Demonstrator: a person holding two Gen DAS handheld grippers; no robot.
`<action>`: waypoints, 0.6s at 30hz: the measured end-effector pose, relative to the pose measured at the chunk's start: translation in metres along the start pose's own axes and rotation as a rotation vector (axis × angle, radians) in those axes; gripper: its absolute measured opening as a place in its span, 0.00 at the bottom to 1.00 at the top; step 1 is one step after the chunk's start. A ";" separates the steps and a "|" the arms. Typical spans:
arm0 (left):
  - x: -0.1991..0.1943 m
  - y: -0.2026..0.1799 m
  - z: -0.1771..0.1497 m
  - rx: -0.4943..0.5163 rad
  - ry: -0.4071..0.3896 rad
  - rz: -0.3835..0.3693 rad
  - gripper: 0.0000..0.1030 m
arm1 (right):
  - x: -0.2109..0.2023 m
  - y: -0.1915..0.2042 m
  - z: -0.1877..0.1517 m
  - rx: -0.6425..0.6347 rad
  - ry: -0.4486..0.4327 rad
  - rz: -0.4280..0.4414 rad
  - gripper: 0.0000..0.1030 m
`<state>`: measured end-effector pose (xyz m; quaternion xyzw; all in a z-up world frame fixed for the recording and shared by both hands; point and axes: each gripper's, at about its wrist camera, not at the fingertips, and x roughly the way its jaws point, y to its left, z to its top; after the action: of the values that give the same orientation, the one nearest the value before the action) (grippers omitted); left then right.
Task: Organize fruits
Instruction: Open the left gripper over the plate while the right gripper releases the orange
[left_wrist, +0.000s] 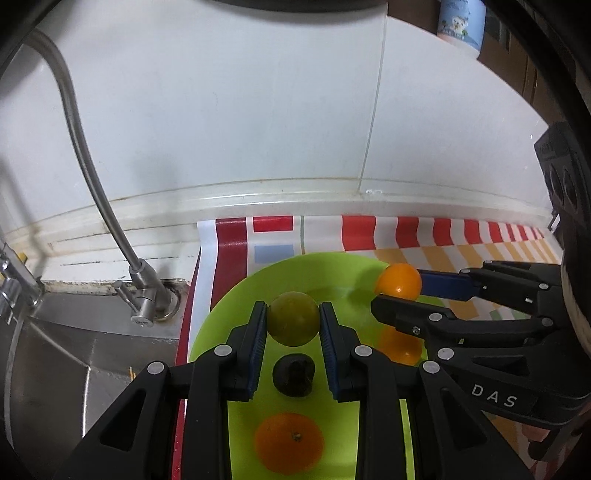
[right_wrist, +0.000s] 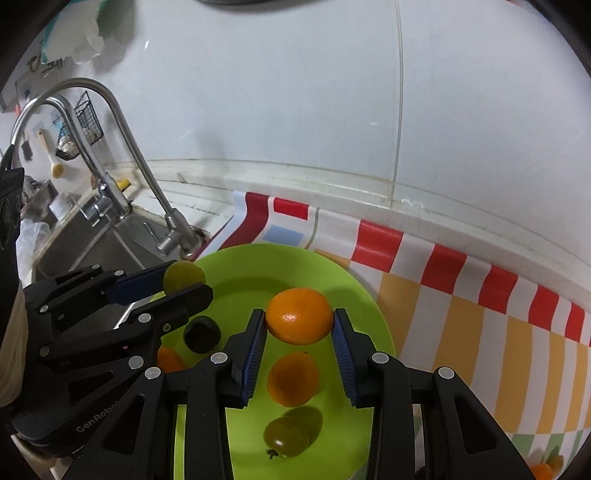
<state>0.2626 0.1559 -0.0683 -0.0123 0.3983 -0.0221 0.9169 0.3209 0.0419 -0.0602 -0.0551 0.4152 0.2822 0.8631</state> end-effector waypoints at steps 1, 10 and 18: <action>0.003 0.000 0.001 0.005 0.005 -0.001 0.28 | 0.002 0.000 0.000 0.001 0.003 0.000 0.36; -0.007 -0.001 -0.001 -0.005 -0.001 0.022 0.42 | -0.004 -0.008 -0.005 0.020 -0.002 0.000 0.37; -0.038 -0.008 0.000 -0.030 -0.035 0.055 0.42 | -0.037 -0.009 -0.012 0.039 -0.065 -0.015 0.37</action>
<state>0.2365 0.1496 -0.0399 -0.0156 0.3827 0.0092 0.9237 0.2989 0.0142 -0.0411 -0.0322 0.3920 0.2693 0.8791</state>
